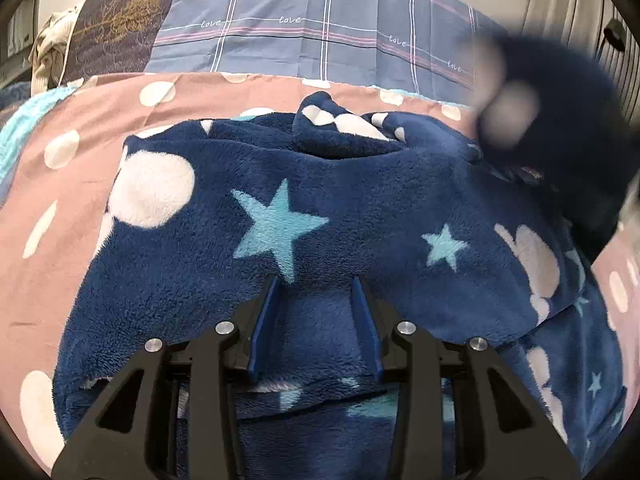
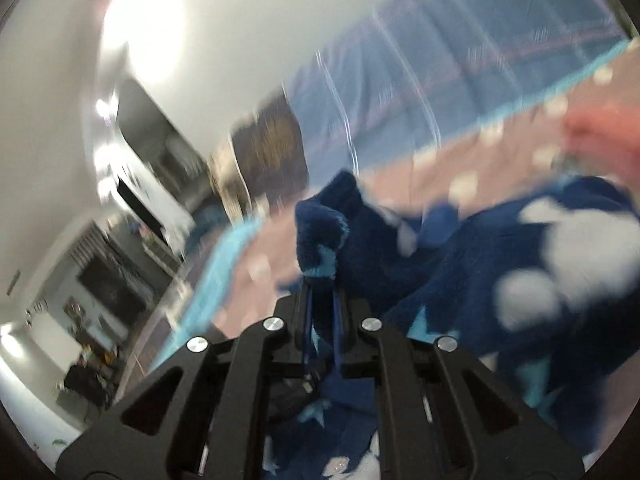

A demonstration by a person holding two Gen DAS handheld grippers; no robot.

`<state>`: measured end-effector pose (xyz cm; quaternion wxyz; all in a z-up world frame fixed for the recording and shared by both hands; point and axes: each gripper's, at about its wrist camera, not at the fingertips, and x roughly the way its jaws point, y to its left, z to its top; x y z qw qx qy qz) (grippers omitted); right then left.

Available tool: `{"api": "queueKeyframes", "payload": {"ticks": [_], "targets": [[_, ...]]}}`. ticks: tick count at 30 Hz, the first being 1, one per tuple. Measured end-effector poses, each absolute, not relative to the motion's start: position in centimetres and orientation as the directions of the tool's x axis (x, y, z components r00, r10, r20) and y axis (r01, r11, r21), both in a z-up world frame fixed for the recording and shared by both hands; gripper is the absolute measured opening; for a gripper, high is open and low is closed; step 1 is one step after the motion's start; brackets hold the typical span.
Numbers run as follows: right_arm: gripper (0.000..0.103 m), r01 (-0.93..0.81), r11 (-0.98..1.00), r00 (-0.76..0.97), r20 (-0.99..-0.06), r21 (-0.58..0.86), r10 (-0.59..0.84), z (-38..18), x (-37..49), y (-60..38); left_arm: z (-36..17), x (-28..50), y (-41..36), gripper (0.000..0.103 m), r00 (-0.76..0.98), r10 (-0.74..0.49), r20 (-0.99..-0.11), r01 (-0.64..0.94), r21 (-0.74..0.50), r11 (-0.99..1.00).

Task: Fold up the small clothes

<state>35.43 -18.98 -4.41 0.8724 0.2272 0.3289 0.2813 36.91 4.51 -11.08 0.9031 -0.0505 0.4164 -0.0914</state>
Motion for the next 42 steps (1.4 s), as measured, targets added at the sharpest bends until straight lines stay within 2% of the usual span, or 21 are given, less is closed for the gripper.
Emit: {"api": "queueKeyframes", "payload": {"ticks": [2, 6, 9, 11, 13, 16, 19, 20, 21, 22, 25, 28, 30, 32, 35, 37, 38, 40, 42], "targets": [[0.009, -0.341, 0.772, 0.601, -0.507, 0.536, 0.617, -6.6, 35.5, -17.6, -11.1, 37.0, 5.0, 0.041, 0.634, -0.239, -0.735, 0.125, -0.207, 0.970], [0.011, -0.375, 0.790, 0.549, -0.570, 0.486, 0.611, -9.6, 35.6, -16.4, -10.9, 37.0, 6.0, 0.050, 0.629, -0.333, -0.702, 0.142, -0.317, 0.938], [0.013, -0.407, 0.811, 0.562, -0.585, 0.421, 0.585, -9.7, 36.0, -15.5, -10.1, 36.9, 7.8, 0.066, 0.618, -0.484, -0.620, 0.139, -0.519, 0.843], [0.013, -0.410, 0.816, 0.566, -0.587, 0.408, 0.579, -9.7, 36.1, -15.2, -9.7, 37.1, 8.9, 0.067, 0.606, -0.587, -0.537, 0.119, -0.669, 0.734], [0.013, -0.411, 0.812, 0.566, -0.582, 0.415, 0.584, -9.7, 36.4, -15.6, -9.7, 37.4, 8.7, 0.067, 0.585, -0.636, -0.503, 0.109, -0.728, 0.677], [0.013, -0.416, 0.815, 0.575, -0.577, 0.403, 0.579, -9.7, 36.5, -15.4, -9.6, 38.8, 6.7, 0.067, 0.549, -0.609, -0.572, 0.108, -0.674, 0.731], [0.015, -0.430, 0.819, 0.585, -0.574, 0.379, 0.573, -9.5, 36.2, -15.1, -10.1, 40.2, 4.6, 0.067, 0.496, -0.621, -0.607, 0.094, -0.673, 0.734], [0.016, -0.435, 0.819, 0.586, -0.573, 0.375, 0.573, -9.4, 36.1, -15.0, -10.3, 40.6, 3.8, 0.061, 0.486, -0.623, -0.613, 0.087, -0.675, 0.733], [0.018, -0.441, 0.816, 0.585, -0.571, 0.373, 0.576, -9.3, 36.0, -15.0, -10.2, 40.8, 3.3, 0.020, 0.482, -0.631, -0.607, 0.100, -0.678, 0.728], [0.020, -0.446, 0.812, 0.582, -0.568, 0.376, 0.582, -9.2, 36.0, -15.0, -10.0, 41.1, 2.5, 0.009, 0.468, -0.644, -0.606, 0.118, -0.679, 0.724], [0.030, -0.459, 0.796, 0.565, -0.562, 0.393, 0.604, -7.7, 35.4, -16.2, -7.5, 41.3, 1.8, 0.009, 0.491, -0.627, -0.604, 0.173, -0.638, 0.750], [0.034, -0.480, 0.804, 0.597, -0.541, 0.351, 0.592, -4.9, 33.8, -19.1, -1.6, 40.4, 3.7, 0.009, 0.570, -0.593, -0.569, 0.253, -0.565, 0.786], [0.037, -0.450, 0.836, 0.632, -0.550, 0.313, 0.546, -4.0, 33.0, -22.0, 0.9, 39.7, 5.9, 0.009, 0.609, -0.558, -0.563, 0.260, -0.523, 0.812], [0.038, -0.359, 0.894, 0.662, -0.603, 0.266, 0.445, -4.4, 32.5, -25.1, 2.2, 39.0, 8.0, 0.009, 0.644, -0.502, -0.577, 0.253, -0.458, 0.852], [0.040, -0.282, 0.915, 0.657, -0.637, 0.289, 0.403, -5.7, 32.1, -28.1, 0.9, 39.2, 10.6, 0.011, 0.657, -0.382, -0.651, 0.183, -0.353, 0.917], [0.040, -0.236, 0.923, 0.653, -0.655, 0.302, 0.381, -6.6, 32.0, -29.3, -1.6, 39.9, 11.7, 0.016, 0.634, -0.300, -0.712, 0.120, -0.293, 0.949], [0.040, -0.219, 0.927, 0.654, -0.660, 0.303, 0.370, -6.9, 32.0, -29.6, -3.3, 40.1, 12.0, 0.021, 0.618, -0.223, -0.754, 0.078, -0.223, 0.972], [0.040, -0.197, 0.931, 0.653, -0.667, 0.309, 0.359, -7.2, 32.2, -29.7, -4.9, 40.0, 12.2, 0.024, 0.610, -0.120, -0.783, 0.032, -0.127, 0.991], [0.040, -0.205, 0.934, 0.660, -0.663, 0.293, 0.354, -6.8, 32.4, -29.3, -5.4, 39.0, 12.7, 0.025, 0.611, -0.120, -0.783, 0.025, -0.132, 0.991]]}}
